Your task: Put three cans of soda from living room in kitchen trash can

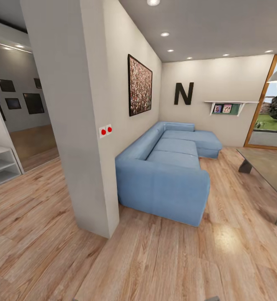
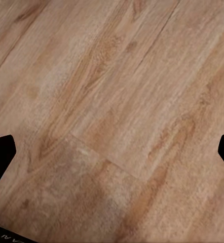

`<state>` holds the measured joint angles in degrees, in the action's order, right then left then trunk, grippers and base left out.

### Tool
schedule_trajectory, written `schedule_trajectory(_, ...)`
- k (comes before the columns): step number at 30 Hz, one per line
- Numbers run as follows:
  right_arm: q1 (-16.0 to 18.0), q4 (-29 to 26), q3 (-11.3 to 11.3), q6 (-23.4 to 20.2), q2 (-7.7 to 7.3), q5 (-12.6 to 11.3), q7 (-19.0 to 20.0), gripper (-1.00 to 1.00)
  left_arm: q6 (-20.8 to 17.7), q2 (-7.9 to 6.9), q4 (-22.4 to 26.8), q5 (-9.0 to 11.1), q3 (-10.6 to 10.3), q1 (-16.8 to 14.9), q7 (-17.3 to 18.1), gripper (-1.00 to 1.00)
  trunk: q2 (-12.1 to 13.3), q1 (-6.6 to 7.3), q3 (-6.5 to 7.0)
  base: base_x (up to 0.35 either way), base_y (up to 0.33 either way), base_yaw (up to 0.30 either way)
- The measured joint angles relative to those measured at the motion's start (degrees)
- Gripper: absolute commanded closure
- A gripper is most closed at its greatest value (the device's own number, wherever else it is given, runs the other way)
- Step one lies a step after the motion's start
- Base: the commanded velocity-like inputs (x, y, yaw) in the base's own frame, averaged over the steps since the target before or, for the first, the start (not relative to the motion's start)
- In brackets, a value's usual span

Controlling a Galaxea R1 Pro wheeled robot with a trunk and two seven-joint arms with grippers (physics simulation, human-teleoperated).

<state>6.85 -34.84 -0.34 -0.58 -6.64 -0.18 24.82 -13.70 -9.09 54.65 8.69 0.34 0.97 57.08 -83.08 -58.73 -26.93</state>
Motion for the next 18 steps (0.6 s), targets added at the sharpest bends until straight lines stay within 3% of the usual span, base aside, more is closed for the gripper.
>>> schedule_trajectory(15, -0.04, 0.02, 0.14, 0.12, -0.03, 0.40, -0.03, -1.00, -0.01, -0.39, 0.05, 0.01, 0.95, 0.00, 0.19, -1.00, 0.00, 0.00, 0.00, 0.003, 0.000, -0.001)
schedule_trajectory(18, -0.05, 0.03, 0.16, 0.09, -0.04, 0.43, 0.07, -1.00, -0.01, -0.40, 0.07, 0.01, 1.17, 0.00, 0.21, -1.00, 0.00, 0.00, 0.04, 0.035, 0.000, -0.167)
